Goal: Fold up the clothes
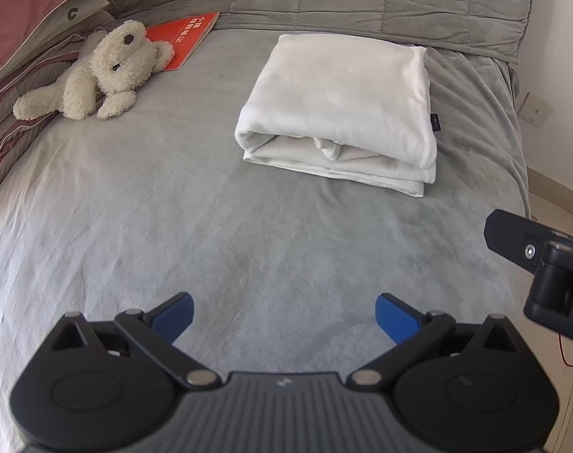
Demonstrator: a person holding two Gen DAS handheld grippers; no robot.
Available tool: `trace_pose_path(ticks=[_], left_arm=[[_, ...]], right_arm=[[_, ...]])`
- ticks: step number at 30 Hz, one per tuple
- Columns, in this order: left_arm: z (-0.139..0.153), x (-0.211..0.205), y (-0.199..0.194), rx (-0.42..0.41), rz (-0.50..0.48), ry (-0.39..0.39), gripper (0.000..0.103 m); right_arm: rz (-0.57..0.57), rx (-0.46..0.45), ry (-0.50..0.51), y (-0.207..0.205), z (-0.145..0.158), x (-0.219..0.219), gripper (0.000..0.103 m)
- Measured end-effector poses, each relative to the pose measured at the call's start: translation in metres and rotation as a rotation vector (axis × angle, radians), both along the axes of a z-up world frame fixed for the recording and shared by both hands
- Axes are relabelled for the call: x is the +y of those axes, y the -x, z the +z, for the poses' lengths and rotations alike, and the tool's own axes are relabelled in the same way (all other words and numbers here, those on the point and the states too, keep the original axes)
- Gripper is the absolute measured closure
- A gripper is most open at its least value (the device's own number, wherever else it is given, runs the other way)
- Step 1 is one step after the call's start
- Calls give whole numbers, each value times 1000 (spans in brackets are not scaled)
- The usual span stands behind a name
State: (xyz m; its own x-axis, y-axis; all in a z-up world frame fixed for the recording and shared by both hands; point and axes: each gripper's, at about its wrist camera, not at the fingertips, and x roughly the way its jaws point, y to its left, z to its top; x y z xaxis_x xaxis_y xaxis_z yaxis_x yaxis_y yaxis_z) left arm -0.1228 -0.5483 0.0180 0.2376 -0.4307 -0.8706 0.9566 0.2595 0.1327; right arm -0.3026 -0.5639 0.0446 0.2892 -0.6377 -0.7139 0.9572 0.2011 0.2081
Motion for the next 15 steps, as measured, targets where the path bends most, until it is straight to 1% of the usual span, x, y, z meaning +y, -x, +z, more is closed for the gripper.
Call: trace_pose_path(ticks=[15], left_arm=[[3,8,7,-21,1,-11,1]], right_arm=[[3,-8,7,4,4,3,0]])
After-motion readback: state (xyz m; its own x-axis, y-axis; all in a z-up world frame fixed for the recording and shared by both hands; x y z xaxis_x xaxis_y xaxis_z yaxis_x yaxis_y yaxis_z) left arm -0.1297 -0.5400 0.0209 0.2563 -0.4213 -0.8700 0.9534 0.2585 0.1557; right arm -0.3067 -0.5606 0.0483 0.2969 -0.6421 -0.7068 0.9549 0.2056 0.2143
